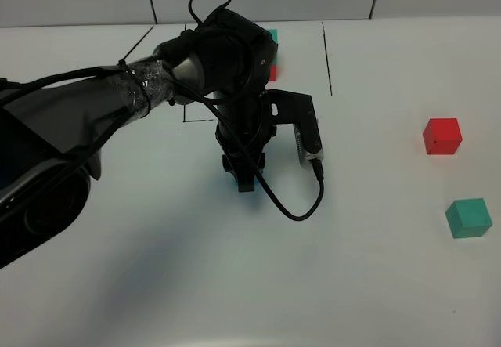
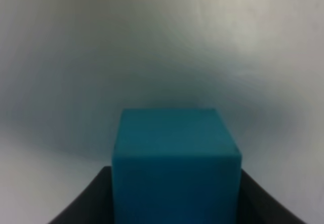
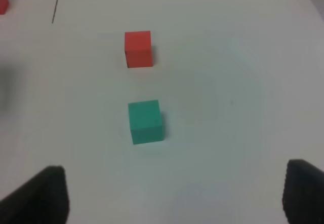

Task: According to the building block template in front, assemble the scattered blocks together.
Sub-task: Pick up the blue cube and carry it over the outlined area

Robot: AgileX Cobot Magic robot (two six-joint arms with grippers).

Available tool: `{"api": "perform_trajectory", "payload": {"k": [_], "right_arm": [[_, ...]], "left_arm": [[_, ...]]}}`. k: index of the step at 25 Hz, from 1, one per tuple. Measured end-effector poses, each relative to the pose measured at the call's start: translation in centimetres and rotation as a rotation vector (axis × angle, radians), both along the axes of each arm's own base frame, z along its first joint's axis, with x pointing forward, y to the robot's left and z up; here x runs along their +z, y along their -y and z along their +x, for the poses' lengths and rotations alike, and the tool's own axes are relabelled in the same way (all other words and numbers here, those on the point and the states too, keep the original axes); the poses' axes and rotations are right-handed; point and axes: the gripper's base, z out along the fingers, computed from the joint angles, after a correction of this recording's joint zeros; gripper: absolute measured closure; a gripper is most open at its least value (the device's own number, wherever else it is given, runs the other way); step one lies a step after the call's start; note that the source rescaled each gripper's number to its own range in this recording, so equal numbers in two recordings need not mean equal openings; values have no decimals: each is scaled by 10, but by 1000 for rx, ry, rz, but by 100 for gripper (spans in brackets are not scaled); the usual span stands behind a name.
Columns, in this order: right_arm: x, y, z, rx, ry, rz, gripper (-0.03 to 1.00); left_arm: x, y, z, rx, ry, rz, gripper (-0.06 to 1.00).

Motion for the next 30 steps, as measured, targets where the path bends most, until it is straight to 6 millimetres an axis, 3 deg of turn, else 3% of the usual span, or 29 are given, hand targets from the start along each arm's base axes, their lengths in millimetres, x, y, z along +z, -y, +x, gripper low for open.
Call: {"api": "perform_trajectory", "payload": {"k": [14, 30], "right_arm": [[0, 0, 0, -3, 0, 6, 24], [0, 0, 0, -4, 0, 7, 24]], "left_arm": [[-7, 15, 3, -69, 10, -119, 93], [-18, 17, 4, -116, -4, -113, 93]]}}
